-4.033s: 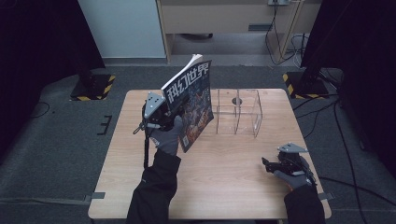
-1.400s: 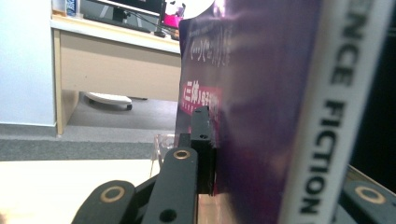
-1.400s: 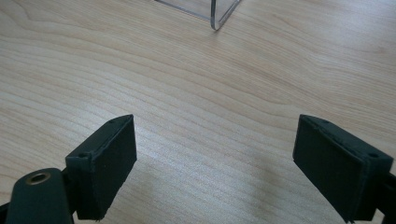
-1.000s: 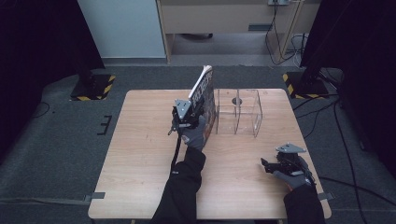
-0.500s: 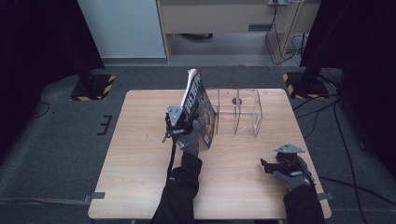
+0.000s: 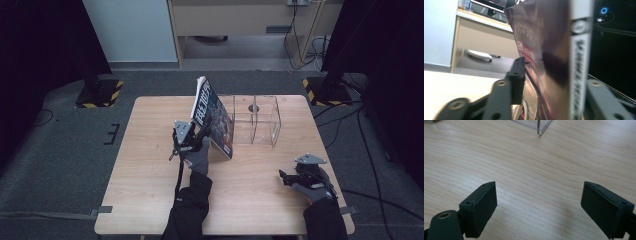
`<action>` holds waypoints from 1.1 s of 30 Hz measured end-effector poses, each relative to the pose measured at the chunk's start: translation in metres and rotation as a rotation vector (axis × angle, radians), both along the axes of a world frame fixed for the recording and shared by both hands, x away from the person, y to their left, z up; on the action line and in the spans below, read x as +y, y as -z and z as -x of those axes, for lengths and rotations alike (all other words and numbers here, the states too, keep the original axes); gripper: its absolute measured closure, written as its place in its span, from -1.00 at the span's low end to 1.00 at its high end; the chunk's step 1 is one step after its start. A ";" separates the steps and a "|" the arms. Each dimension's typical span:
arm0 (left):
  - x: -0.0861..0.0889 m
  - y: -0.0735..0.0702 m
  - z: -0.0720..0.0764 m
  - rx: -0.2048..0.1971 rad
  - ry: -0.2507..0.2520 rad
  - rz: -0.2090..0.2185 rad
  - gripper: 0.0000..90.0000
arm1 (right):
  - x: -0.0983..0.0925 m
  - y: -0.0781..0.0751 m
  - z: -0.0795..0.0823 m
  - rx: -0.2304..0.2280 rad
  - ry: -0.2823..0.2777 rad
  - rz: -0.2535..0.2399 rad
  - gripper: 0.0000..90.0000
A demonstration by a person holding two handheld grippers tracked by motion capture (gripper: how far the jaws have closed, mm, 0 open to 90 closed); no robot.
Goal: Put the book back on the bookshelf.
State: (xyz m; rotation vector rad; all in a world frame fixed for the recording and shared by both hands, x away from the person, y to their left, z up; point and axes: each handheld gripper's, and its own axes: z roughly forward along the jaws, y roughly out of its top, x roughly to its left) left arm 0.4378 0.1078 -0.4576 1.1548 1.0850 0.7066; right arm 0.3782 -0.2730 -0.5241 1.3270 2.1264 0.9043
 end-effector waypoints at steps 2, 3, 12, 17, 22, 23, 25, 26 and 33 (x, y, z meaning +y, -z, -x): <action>0.003 0.000 0.004 -0.002 0.001 -0.004 0.03 | 0.000 0.000 0.000 0.003 0.006 -0.001 -0.70; 0.005 0.000 0.007 -0.009 0.003 -0.006 -0.02 | 0.000 0.000 0.000 0.003 0.006 0.001 -0.70; 0.018 -0.015 0.021 -0.010 0.039 -0.115 -0.37 | 0.000 0.000 0.000 -0.002 0.013 0.001 -0.70; 0.027 -0.029 0.028 -0.005 0.053 -0.131 -0.43 | 0.001 -0.002 0.000 -0.005 0.015 -0.008 -0.71; 0.036 -0.045 0.029 0.009 0.092 -0.189 -0.49 | -0.002 -0.003 0.000 -0.011 0.020 -0.013 -0.71; 0.037 -0.046 0.029 0.018 0.106 -0.199 -0.50 | -0.002 -0.004 0.000 -0.012 0.025 -0.018 -0.71; 0.042 -0.050 0.028 0.042 0.147 -0.168 -0.50 | -0.002 -0.005 0.000 -0.020 0.026 -0.023 -0.72; 0.044 -0.051 0.028 0.056 0.161 -0.155 -0.50 | -0.003 -0.005 0.001 -0.019 0.029 -0.023 -0.72; 0.067 -0.053 0.037 0.129 0.191 -0.239 -0.50 | -0.003 -0.007 0.001 -0.025 0.035 -0.033 -0.73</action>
